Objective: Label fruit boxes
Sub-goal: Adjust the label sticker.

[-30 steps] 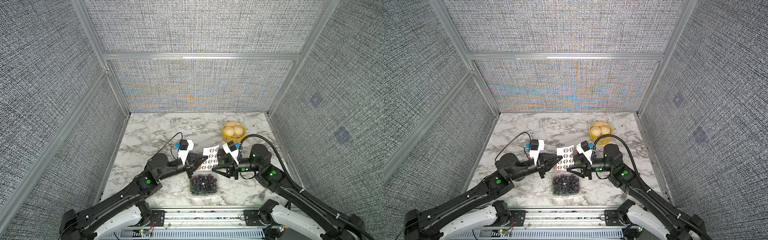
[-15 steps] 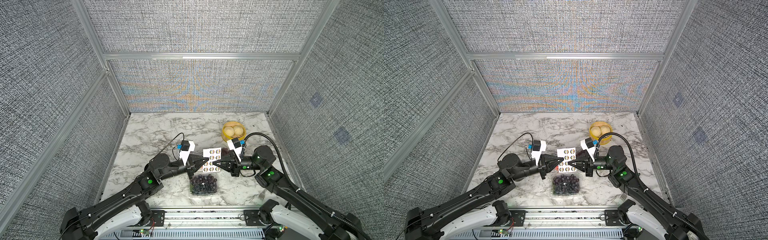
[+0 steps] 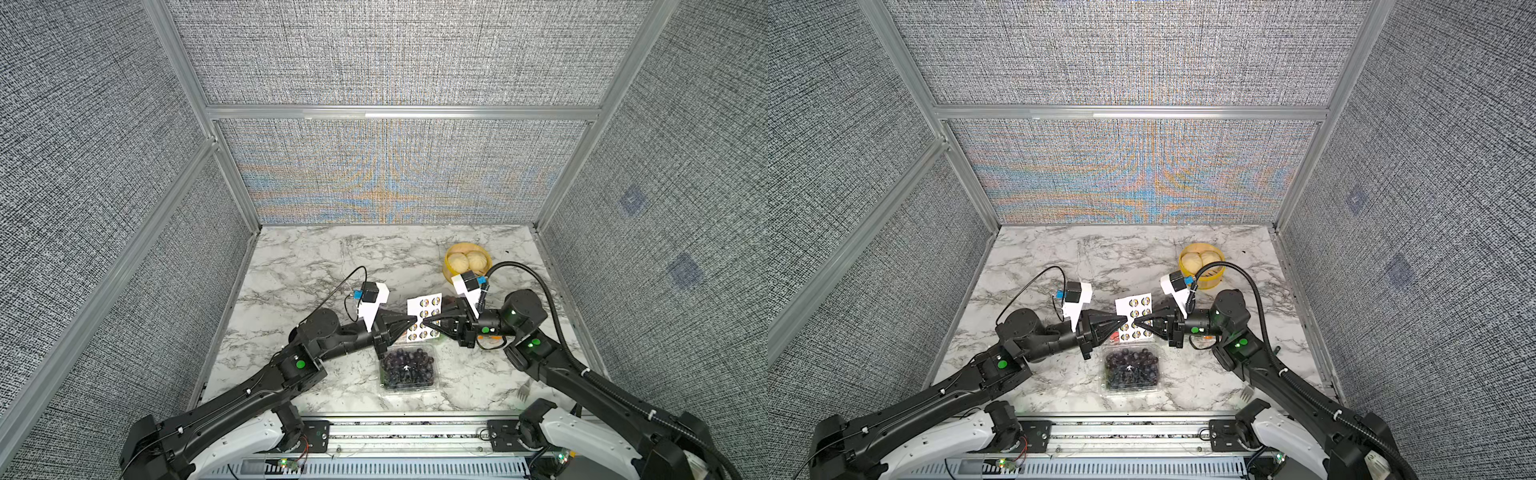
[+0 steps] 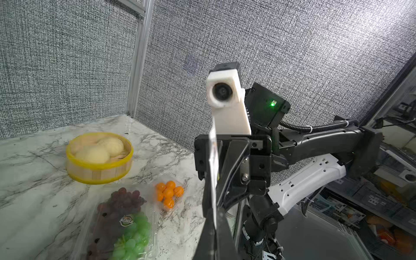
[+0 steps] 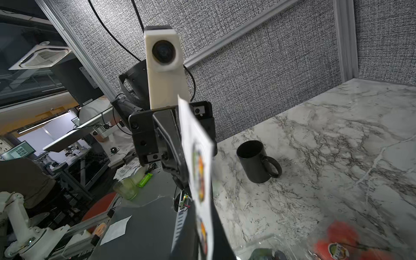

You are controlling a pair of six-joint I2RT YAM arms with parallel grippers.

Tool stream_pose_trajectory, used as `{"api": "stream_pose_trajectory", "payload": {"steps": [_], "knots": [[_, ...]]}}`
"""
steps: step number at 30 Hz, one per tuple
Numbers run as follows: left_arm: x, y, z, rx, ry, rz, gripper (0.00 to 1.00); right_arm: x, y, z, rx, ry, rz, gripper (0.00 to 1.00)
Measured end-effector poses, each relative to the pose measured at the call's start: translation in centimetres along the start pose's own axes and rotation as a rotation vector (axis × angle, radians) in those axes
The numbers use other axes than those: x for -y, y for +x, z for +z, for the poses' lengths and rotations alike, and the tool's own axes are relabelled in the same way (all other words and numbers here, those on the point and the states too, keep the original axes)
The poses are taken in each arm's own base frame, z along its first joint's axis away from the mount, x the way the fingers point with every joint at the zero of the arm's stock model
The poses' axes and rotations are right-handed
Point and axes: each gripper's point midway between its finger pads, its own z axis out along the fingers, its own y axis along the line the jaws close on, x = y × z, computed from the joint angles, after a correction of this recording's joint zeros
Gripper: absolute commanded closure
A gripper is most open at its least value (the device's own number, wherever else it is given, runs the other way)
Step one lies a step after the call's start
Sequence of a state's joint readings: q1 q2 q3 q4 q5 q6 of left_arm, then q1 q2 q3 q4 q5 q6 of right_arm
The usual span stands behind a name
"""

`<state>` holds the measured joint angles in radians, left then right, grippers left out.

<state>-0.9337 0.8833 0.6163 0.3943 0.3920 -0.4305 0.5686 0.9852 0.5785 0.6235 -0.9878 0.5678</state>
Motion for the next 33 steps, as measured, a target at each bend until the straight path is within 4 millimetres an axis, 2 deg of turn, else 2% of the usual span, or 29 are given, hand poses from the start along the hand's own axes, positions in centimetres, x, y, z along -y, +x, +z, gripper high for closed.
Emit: {"api": "stream_pose_trajectory", "payload": {"steps": [1, 2, 3, 6, 8, 10, 13, 22, 28, 33], "knots": [[0.0, 0.0, 0.0, 0.0, 0.0, 0.0, 1.0, -0.1, 0.0, 0.0, -0.002, -0.009, -0.004, 1.0], [0.0, 0.0, 0.0, 0.001, 0.001, 0.002, 0.76, -0.3, 0.0, 0.0, -0.003, -0.015, -0.008, 1.0], [0.0, -0.1, 0.0, 0.004, 0.002, 0.002, 0.59, -0.4, -0.1, 0.0, -0.001, -0.017, -0.012, 1.0], [0.3, 0.1, -0.5, 0.009, 0.01, 0.009, 0.47, -0.8, -0.2, -0.3, 0.002, -0.022, -0.021, 1.0], [0.5, 0.4, -1.1, 0.013, 0.016, 0.012, 0.49, -1.0, -0.3, -0.4, 0.006, -0.023, -0.032, 1.0], [0.8, 0.9, -1.6, 0.01, 0.031, 0.022, 0.56, -1.2, -0.4, -0.5, 0.006, -0.026, -0.037, 1.0], [1.3, 1.6, -2.0, -0.003, 0.06, 0.029, 0.58, -1.2, -0.4, -0.5, 0.001, -0.028, -0.038, 1.0], [1.4, 2.0, -1.8, -0.018, 0.078, 0.052, 0.72, -1.3, 0.1, -0.2, -0.024, -0.057, -0.004, 1.0], [1.3, 2.2, -1.6, -0.023, 0.078, 0.06, 0.93, -1.9, 0.0, -0.4, -0.026, -0.079, -0.016, 1.0], [1.2, 2.5, -1.6, -0.029, 0.076, 0.057, 0.92, -1.8, 0.1, -0.3, -0.03, -0.081, -0.008, 1.0]]}}
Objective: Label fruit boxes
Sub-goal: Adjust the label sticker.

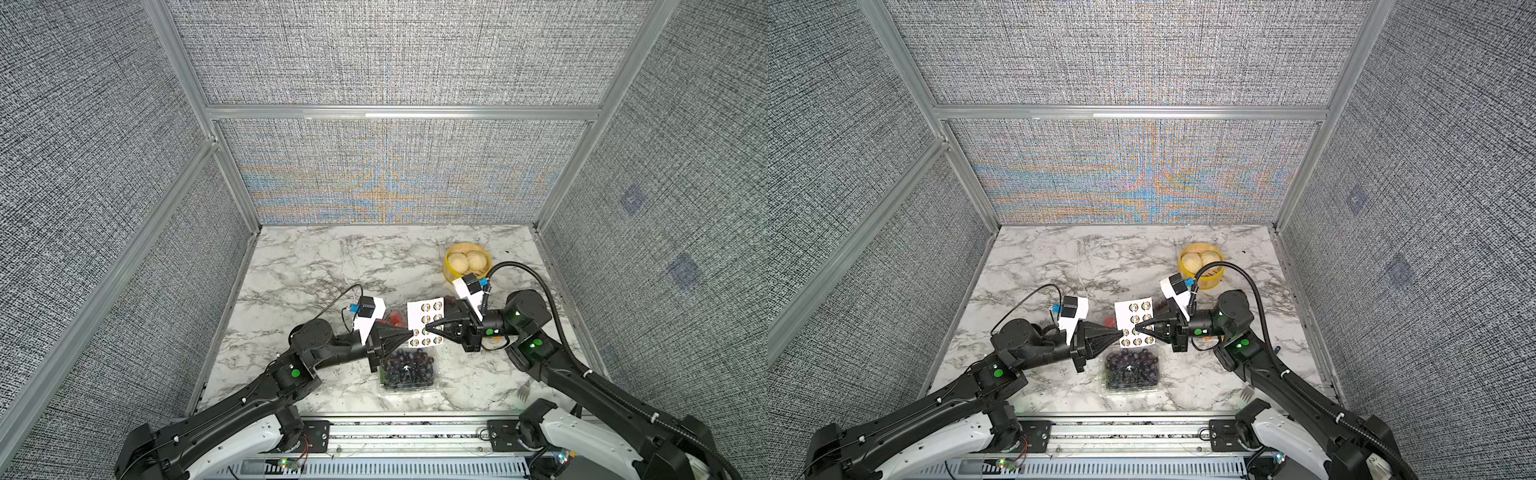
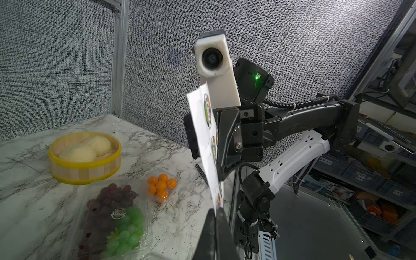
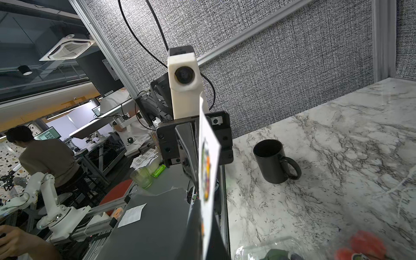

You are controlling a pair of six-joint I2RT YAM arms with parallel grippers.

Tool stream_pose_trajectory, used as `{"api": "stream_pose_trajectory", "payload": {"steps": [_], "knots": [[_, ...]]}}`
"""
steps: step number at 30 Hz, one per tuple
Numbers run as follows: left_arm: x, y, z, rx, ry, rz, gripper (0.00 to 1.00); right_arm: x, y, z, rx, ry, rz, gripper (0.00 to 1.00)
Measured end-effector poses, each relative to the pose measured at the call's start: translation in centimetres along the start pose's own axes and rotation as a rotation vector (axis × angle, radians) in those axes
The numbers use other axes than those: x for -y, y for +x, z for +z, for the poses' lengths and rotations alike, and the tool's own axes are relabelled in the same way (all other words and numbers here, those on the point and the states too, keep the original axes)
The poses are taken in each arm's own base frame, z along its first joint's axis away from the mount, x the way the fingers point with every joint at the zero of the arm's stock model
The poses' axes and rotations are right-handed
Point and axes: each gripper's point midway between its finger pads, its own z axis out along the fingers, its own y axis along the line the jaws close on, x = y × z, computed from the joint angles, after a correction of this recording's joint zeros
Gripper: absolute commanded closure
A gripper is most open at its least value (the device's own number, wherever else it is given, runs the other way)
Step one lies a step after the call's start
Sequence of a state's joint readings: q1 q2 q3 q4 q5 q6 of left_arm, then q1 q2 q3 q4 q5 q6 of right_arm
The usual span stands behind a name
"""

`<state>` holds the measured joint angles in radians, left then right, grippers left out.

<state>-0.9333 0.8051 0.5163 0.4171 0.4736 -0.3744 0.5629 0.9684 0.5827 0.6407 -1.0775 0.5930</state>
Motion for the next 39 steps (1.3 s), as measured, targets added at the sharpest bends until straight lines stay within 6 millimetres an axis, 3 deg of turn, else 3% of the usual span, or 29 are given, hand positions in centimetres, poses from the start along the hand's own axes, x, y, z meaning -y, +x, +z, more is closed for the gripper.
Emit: {"api": "stream_pose_trajectory", "payload": {"steps": [3, 39], "knots": [[-0.1, 0.2, 0.1, -0.005, -0.002, -0.004, 1.0, 0.0, 0.1, 0.1, -0.002, -0.004, 0.003, 1.0], [1.4, -0.2, 0.8, 0.024, 0.174, -0.066, 1.0, -0.2, 0.3, 0.5, -0.013, -0.066, 0.003, 1.0]]}}
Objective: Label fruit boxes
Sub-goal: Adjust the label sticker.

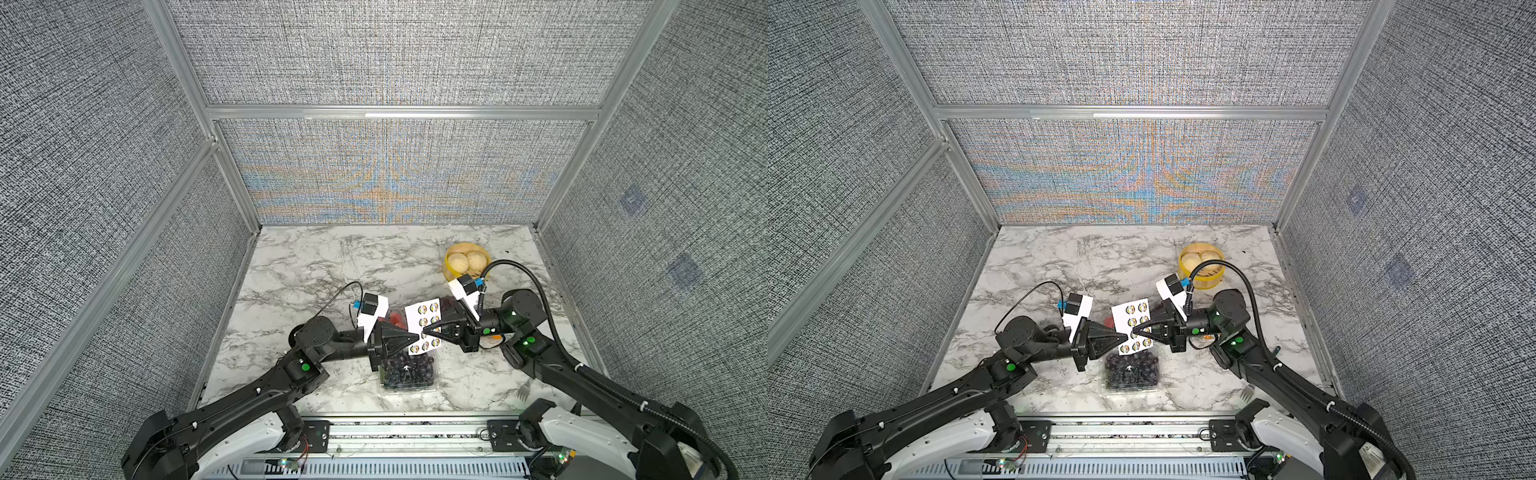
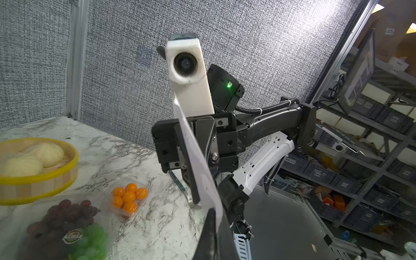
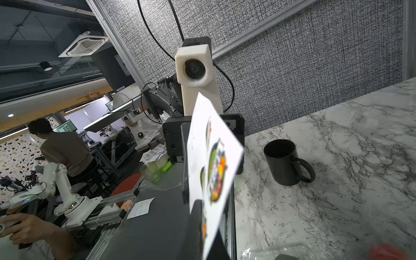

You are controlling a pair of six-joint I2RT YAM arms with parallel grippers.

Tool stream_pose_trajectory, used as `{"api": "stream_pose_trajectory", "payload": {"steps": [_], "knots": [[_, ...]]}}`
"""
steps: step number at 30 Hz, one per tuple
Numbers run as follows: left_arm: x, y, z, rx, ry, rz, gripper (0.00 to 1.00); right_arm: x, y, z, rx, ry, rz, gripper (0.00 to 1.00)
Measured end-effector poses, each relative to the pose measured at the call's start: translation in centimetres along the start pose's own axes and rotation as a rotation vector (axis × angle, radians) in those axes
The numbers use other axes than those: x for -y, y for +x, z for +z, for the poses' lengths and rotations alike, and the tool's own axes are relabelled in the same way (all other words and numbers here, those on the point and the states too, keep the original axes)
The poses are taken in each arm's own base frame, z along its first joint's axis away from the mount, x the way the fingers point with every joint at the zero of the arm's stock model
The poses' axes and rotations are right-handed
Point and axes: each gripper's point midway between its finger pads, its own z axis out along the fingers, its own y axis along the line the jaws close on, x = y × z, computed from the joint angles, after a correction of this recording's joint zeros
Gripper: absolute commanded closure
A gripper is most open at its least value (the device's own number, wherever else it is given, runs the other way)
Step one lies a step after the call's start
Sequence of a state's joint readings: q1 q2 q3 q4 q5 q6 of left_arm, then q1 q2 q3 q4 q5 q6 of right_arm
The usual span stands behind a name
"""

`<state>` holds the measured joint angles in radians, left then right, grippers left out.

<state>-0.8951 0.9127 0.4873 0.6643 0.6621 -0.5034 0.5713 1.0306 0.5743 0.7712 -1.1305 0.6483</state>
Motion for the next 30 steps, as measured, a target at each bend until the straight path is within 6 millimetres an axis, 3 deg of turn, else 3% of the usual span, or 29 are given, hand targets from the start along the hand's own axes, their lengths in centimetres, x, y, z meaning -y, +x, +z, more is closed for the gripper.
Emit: {"api": "stream_pose_trajectory", "payload": {"steps": [10, 30], "knots": [[1.1, -0.6, -0.3, 0.019, 0.054, 0.011, 1.0, -1.1, -0.4, -0.2, 0.012, -0.018, -0.046, 1.0], [1.3, -0.8, 1.2, 0.036, 0.173, -0.025, 1.0, -1.1, 0.2, 0.0, 0.024, -0.032, -0.033, 1.0]]}}
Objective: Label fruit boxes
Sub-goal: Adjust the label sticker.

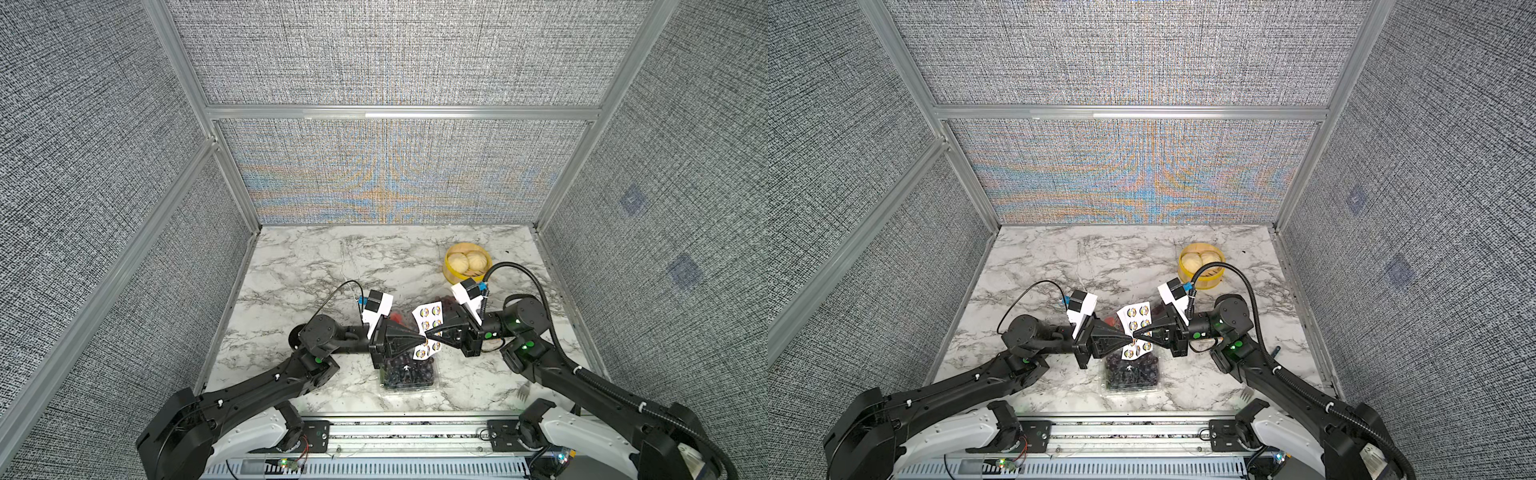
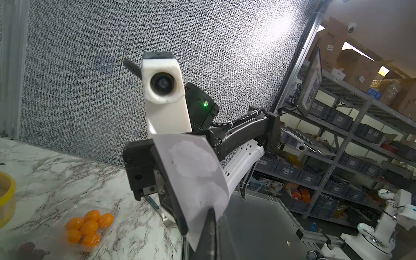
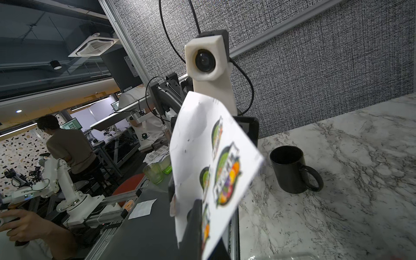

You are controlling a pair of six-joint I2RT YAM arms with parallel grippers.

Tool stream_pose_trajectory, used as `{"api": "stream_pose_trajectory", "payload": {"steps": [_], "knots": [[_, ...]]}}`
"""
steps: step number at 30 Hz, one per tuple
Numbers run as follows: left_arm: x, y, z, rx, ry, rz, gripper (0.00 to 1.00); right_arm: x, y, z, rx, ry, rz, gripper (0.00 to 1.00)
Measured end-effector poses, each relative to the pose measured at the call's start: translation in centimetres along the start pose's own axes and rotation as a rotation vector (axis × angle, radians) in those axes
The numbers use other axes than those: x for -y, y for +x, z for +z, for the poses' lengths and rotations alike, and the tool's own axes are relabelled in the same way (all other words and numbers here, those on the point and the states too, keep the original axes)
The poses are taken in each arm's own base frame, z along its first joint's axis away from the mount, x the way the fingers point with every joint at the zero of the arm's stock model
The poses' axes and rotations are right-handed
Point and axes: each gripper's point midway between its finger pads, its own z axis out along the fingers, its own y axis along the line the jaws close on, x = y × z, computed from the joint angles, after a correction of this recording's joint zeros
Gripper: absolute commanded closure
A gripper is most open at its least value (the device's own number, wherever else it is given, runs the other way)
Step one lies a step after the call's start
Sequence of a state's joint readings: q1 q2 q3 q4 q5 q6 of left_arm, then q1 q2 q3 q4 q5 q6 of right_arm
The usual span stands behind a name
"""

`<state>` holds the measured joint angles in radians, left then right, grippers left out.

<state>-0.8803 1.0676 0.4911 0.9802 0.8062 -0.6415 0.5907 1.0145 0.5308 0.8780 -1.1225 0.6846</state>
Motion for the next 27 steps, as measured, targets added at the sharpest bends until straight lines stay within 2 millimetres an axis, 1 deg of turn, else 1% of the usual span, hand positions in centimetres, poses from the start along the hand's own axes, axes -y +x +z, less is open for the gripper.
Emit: {"api": "stream_pose_trajectory", "payload": {"steps": [6, 16, 22, 27], "knots": [[-0.9, 0.3, 0.5, 0.0, -0.002, -0.018, 1.0, 0.3, 0.2, 0.2, -0.004, 0.007, 0.008, 1.0], [-1.0, 0.1, 0.8, 0.011, 0.013, -0.019, 1.0, 0.2, 0.1, 0.0, 0.006, 0.031, -0.007, 1.0], [-0.4, -0.5, -0.1, 0.035, -0.015, 0.007, 1.0, -0.3, 0.1, -0.2, 0.003, 0.042, -0.027, 1.0], [-0.1, -1.0, -1.2, 0.043, -0.088, 0.05, 1.0, -0.6, -0.2, -0.4, 0.015, 0.058, -0.054, 1.0]]}}
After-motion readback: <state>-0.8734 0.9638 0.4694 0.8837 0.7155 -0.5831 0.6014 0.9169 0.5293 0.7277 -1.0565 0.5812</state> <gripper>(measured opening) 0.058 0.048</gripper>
